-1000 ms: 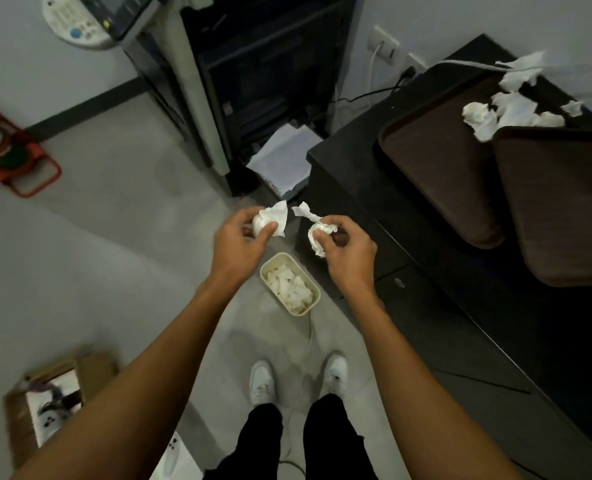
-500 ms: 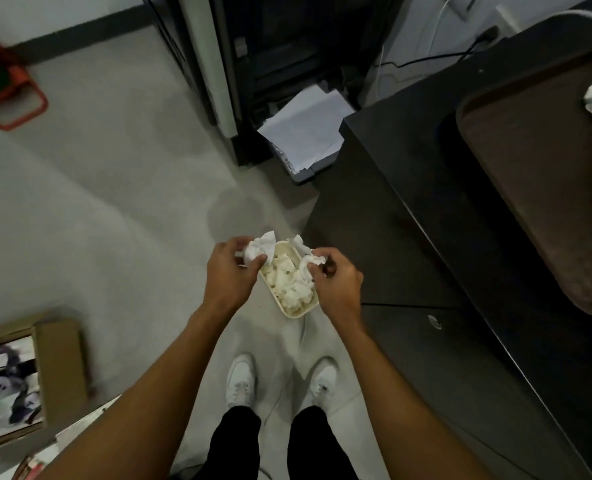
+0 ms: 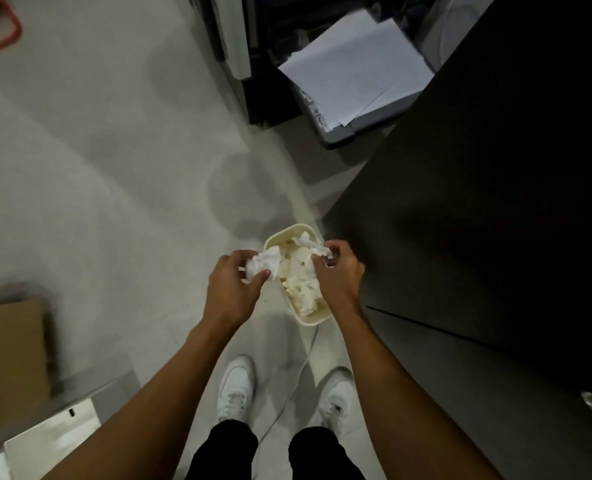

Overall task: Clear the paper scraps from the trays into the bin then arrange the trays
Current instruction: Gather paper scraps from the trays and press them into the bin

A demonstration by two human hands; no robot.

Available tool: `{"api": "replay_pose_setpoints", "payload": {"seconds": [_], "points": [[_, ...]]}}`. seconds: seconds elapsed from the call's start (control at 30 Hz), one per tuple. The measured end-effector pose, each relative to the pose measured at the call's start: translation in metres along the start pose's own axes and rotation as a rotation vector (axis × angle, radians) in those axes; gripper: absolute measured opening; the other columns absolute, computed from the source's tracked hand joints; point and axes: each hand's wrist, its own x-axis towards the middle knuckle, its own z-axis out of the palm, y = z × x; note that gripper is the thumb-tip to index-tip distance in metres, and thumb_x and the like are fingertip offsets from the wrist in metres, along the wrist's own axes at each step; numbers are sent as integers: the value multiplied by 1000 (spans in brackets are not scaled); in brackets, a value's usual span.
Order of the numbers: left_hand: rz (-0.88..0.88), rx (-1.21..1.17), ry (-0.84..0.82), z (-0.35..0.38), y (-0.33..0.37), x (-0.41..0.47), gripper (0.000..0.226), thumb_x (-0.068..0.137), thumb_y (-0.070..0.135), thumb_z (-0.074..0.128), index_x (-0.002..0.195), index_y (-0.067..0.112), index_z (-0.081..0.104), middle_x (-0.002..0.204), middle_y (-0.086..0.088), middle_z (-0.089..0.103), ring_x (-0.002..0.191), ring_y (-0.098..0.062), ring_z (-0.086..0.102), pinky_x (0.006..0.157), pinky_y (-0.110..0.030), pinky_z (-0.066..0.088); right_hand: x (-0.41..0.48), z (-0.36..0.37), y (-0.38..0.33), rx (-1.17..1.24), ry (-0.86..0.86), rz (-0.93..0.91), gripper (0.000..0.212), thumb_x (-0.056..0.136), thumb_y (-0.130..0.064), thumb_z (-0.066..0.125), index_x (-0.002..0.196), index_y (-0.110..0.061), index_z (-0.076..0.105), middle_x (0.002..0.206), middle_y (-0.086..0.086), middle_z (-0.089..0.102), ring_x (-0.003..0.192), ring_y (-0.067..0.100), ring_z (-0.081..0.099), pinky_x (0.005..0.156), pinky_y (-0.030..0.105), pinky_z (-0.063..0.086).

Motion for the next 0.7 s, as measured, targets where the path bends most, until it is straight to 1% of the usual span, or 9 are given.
{"api": "replay_pose_setpoints", "payload": {"seconds": [0.07,0.1,0.2,0.27,0.37,0.43,0.53,0.6,0.7], "points": [[14,24,2,6,-15,9,39,86,35,79,121,23,66,116,-1,64,93,-15,66,80,-29,56,17,16,7,-66,2,-22,26,96,-20,71,120,-18,63,115,5,64,105,23,64,81,25,57],[21,33,3,9,-21,12,40,87,35,79,122,23,66,116,0,64,94,-15,66,81,-31,56,25,23,10,-99,-11,-30,30,96,-22,71,125,-17,62,119,7,64,107,22,63,88,31,58],[33,57,-2,18,-35,21,41,87,37,78,124,23,65,117,1,64,96,-16,66,83,-33,57,43,45,23,-173,-134,-24,54,97,-32,70,146,-22,49,145,5,56,129,25,54,104,31,44],[34,64,-12,24,-40,24,41,88,37,77,124,22,64,118,0,64,95,-16,66,81,-32,57,47,51,35,-222,-162,-18,61,99,-31,67,154,-23,42,154,3,49,140,27,47,111,37,41],[32,61,-32,35,-44,28,39,88,34,78,123,22,64,118,-1,64,91,-14,65,74,-22,51,42,43,55,-280,-123,47,59,100,-25,65,154,-23,43,154,6,48,141,29,47,109,38,45],[35,66,-40,44,-45,30,38,88,33,78,122,22,64,118,-1,64,88,-13,64,73,-20,49,37,35,71,-336,-122,83,59,98,-22,66,153,-24,45,151,7,51,138,30,50,105,37,48],[65,102,-61,57,-48,35,40,88,35,78,124,23,64,117,0,66,90,-14,63,79,-29,54,31,28,96,-378,-156,49,61,94,-17,65,152,-22,47,147,7,54,138,30,49,104,38,50],[81,122,-72,65,-50,40,41,88,35,77,125,22,65,117,-1,66,92,-16,64,82,-34,56,29,25,105,-385,-178,43,61,95,-15,63,153,-19,46,152,5,51,141,29,44,108,39,48],[107,166,-91,76,-48,51,41,89,36,76,126,21,65,115,-3,66,96,-20,63,85,-36,55,28,22,111,-399,-196,7,63,95,-15,64,155,-17,44,157,3,46,144,28,41,112,40,44]]}}
